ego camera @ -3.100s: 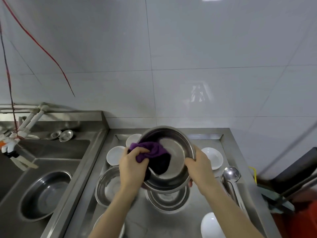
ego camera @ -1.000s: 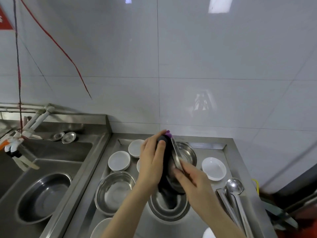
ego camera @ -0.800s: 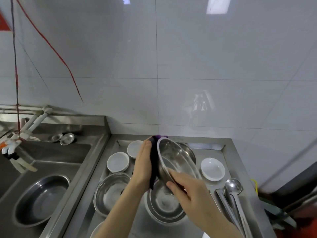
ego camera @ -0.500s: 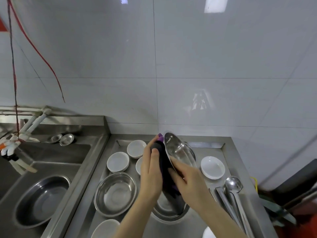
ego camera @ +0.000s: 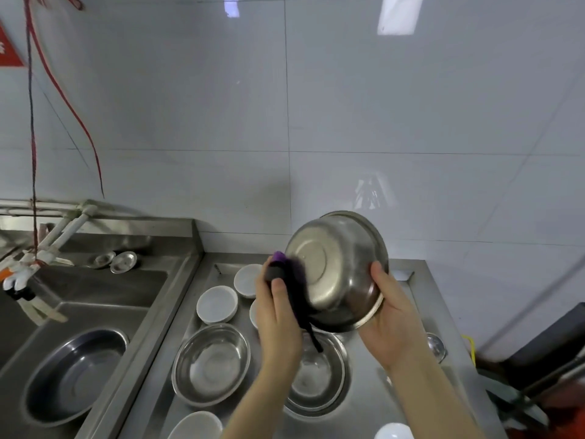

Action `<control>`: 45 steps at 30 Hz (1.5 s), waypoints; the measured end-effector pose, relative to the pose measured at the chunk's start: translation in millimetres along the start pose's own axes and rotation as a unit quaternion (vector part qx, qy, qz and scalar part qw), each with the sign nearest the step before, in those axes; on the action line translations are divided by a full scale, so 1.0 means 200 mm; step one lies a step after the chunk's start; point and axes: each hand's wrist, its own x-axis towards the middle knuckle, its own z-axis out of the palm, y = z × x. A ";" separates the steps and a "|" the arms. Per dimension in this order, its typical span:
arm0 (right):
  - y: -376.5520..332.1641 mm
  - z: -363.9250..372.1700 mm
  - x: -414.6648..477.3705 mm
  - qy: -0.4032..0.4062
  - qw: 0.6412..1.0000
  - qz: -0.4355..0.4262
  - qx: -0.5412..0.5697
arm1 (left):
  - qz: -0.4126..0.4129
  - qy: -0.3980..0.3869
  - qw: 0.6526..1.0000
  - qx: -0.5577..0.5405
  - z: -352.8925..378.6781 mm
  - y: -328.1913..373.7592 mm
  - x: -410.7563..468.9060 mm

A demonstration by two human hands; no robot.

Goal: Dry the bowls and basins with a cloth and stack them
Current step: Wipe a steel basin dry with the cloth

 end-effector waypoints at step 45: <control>0.19 -0.01 0.00 0.156 0.983 0.043 -0.092 | 0.452 -0.164 0.817 0.318 -0.06 -0.12 -0.07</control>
